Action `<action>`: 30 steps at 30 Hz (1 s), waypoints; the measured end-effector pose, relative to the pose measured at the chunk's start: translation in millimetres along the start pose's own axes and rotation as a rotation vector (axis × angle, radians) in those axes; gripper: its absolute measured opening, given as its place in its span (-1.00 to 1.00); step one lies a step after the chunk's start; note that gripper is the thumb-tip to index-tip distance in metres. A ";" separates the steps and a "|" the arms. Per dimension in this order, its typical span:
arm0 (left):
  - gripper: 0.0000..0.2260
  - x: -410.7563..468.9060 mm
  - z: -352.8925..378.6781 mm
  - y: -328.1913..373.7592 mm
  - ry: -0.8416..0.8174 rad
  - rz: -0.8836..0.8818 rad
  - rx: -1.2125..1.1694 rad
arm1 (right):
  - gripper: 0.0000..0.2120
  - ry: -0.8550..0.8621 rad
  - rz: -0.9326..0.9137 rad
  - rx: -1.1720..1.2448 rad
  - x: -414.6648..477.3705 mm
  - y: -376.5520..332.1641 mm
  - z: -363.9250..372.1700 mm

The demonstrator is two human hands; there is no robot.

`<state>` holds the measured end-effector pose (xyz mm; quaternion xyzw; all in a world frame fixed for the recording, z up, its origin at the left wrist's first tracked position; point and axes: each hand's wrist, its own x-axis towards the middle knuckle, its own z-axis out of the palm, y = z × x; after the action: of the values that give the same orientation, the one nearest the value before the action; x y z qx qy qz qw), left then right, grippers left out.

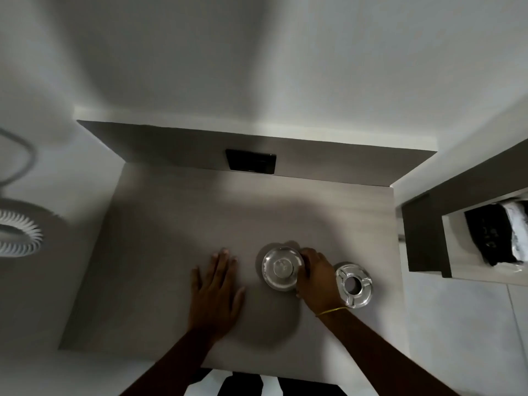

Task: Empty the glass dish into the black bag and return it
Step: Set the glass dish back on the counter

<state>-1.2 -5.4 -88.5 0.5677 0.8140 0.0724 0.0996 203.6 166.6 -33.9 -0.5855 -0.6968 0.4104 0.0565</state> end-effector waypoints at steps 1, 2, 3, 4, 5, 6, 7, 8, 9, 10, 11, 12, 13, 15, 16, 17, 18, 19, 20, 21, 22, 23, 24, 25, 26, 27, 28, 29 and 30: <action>-0.35 -0.2 -0.3 -0.2 0.008 0.005 0.002 | -0.76 0.006 0.006 -0.009 -0.4 -2.2 -0.8; -0.35 0.0 -0.6 -0.5 0.012 0.009 0.001 | -0.77 0.018 0.008 -0.024 -1.7 -4.2 -2.2; -0.36 0.5 -0.8 -0.7 0.012 0.011 -0.002 | -0.75 0.025 -0.004 -0.031 -2.5 -5.2 -4.6; -0.36 0.1 -1.0 -1.1 0.008 0.014 -0.002 | -0.73 0.023 -0.016 -0.029 -4.9 -5.9 -8.3; -0.37 0.0 -1.1 -0.7 0.007 0.015 0.002 | -0.68 0.026 -0.039 -0.021 -8.3 -6.5 -14.3; -0.37 0.2 -1.0 -0.3 0.009 0.016 0.010 | -0.63 0.034 -0.056 -0.019 -11.3 -5.3 -22.3; -0.38 0.7 -0.7 0.1 0.009 0.015 0.015 | -0.59 0.058 -0.069 -0.040 -13.4 -1.6 -29.9; -0.38 1.6 -0.5 0.6 0.011 0.010 0.013 | -0.59 0.084 -0.077 -0.102 -14.9 2.1 -39.8; -0.38 2.5 -0.5 0.7 0.013 0.004 0.008 | -0.57 0.111 -0.083 -0.207 -16.2 8.1 -49.6; -0.38 1.9 -0.3 0.2 0.018 0.002 0.006 | -0.53 0.134 -0.068 -0.337 -18.9 14.4 -58.3; -0.39 1.6 -0.1 -0.2 0.021 0.006 0.006 | -0.45 0.135 -0.025 -0.445 -21.3 20.9 -65.4; -0.39 0.7 0.4 -1.0 0.026 0.013 0.006 | -0.34 0.103 0.041 -0.511 -25.1 25.3 -70.9; -0.39 0.5 0.8 -1.7 0.031 0.018 0.004 | -0.22 0.054 0.098 -0.530 -27.4 31.2 -74.2; -0.39 0.9 1.6 -2.8 0.043 0.024 0.002 | -0.09 -0.028 0.134 -0.515 -31.8 39.7 -75.1; -0.39 1.5 2.2 -2.8 0.048 0.025 0.002 | -0.06 -0.041 0.109 -0.513 -32.7 44.1 -74.0; -0.40 1.4 2.8 -2.9 0.052 0.025 0.001 | -0.06 -0.046 0.081 -0.523 -33.8 47.2 -71.6; -0.40 1.5 3.1 -2.9 0.057 0.026 0.000 | -0.06 -0.040 0.074 -0.529 -34.7 47.6 -69.6; -0.40 2.1 3.0 -2.6 0.061 0.028 -0.001 | -0.07 -0.024 0.083 -0.530 -34.4 46.7 -68.1; -0.40 1.3 2.8 -2.8 0.066 0.031 -0.002 | -0.07 -0.010 0.095 -0.531 -34.7 43.9 -66.2; -0.40 1.1 2.2 -2.7 0.072 0.032 -0.005 | -0.07 -0.003 0.109 -0.535 -35.3 39.9 -65.1; -0.40 0.9 2.2 -2.4 0.080 0.033 -0.009 | -0.05 -0.004 0.129 -0.541 -36.0 36.2 -64.8; -0.40 0.8 2.2 -2.4 0.086 0.031 -0.013 | -0.02 -0.013 0.143 -0.549 -36.4 34.1 -64.3; -0.40 0.8 2.4 -2.4 0.090 0.030 -0.014 | 0.01 -0.024 0.148 -0.558 -37.0 31.1 -64.6; -0.40 0.8 2.8 -2.5 0.090 0.031 -0.015 | 0.03 -0.030 0.151 -0.558 -37.0 28.6 -65.6; -0.39 1.2 3.5 -2.8 0.088 0.032 -0.015 | 0.04 -0.027 0.153 -0.545 -36.7 25.6 -66.5; -0.39 0.9 3.8 -3.4 0.082 0.032 -0.015 | 0.03 -0.018 0.147 -0.523 -36.8 21.2 -67.1; -0.39 0.9 3.6 -3.5 0.077 0.031 -0.015 | 0.01 -0.002 0.132 -0.500 -36.7 14.9 -67.8; -0.39 1.0 3.0 -3.3 0.075 0.030 -0.015 | -0.03 0.014 0.105 -0.478 -36.2 7.7 -67.4; -0.39 1.0 2.6 -3.0 0.076 0.030 -0.014 | -0.05 0.022 0.075 -0.459 -35.6 -1.8 -65.6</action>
<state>-3.7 -5.5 -91.8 0.5758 0.8082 0.1009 0.0714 249.9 169.1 24.7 -0.6129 -0.7490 0.2365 -0.0857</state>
